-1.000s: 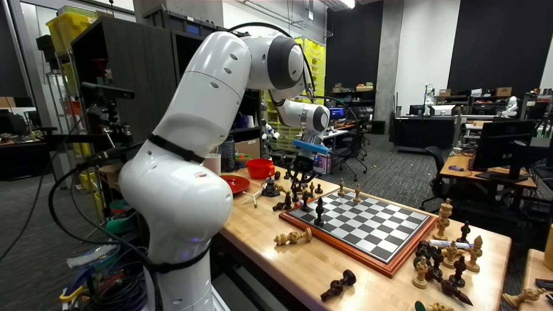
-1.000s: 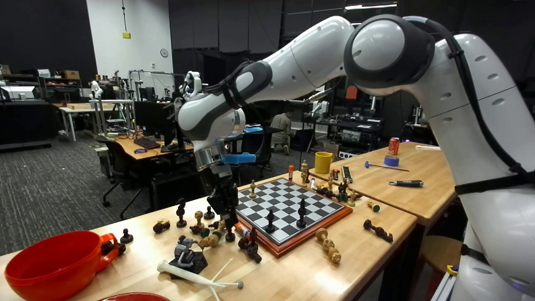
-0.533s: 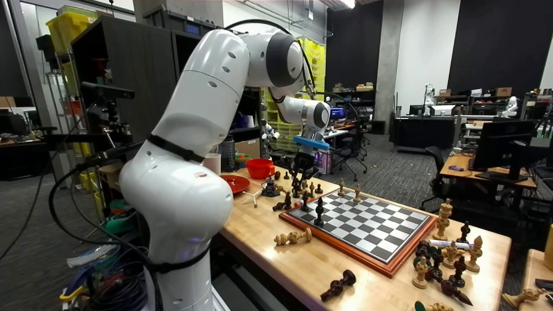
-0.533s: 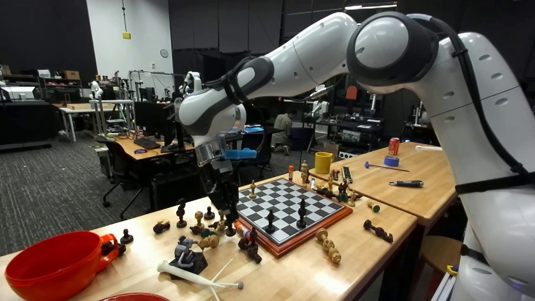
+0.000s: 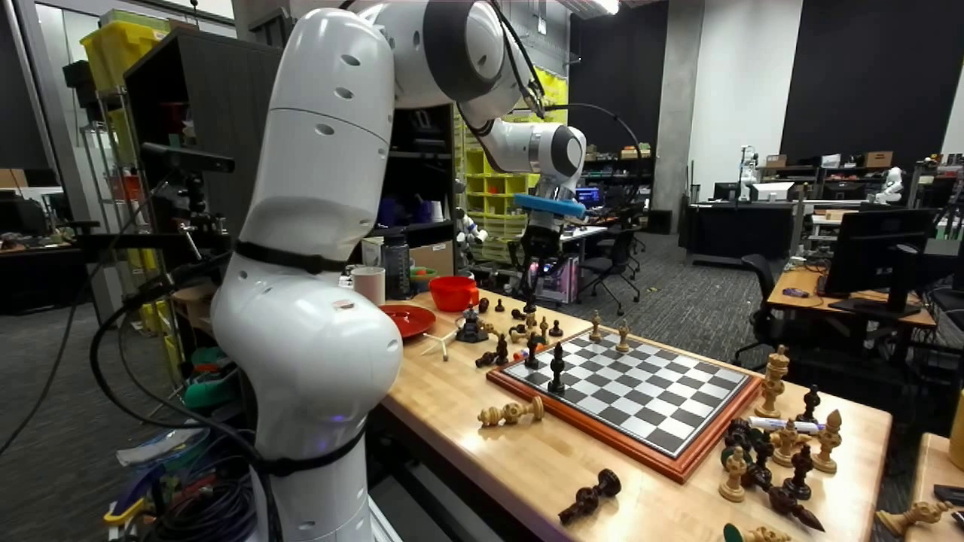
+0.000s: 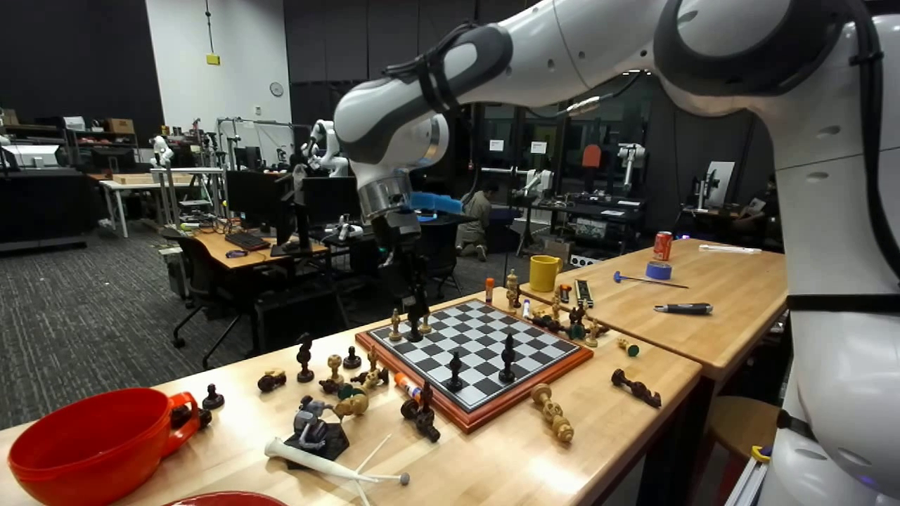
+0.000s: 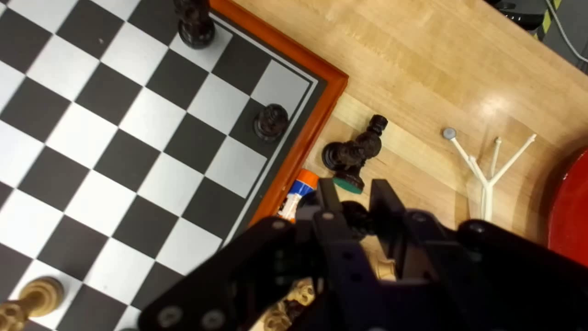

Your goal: Put one black chess piece on the chess board

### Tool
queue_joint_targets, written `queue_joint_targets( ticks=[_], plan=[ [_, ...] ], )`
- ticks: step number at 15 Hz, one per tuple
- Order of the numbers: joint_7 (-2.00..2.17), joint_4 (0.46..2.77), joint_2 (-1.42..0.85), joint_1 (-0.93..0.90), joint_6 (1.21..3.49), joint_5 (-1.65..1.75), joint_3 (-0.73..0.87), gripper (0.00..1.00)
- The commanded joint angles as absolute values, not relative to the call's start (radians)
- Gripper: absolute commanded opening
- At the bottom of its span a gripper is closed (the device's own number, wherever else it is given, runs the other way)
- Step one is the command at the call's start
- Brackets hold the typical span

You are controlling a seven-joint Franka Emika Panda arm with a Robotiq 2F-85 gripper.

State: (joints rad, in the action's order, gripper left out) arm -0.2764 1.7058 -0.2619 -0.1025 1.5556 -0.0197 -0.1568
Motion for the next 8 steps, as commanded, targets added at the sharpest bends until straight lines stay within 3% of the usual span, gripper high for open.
queue_joint_targets(
  ticks=[1, 8],
  plan=[
    [-0.254, 1.833, -0.138, -0.069, 1.551, -0.036, -0.118, 0.06],
    [-0.266, 1.977, -0.091, -0.004, 1.581, -0.082, -0.046, 0.06]
  ],
)
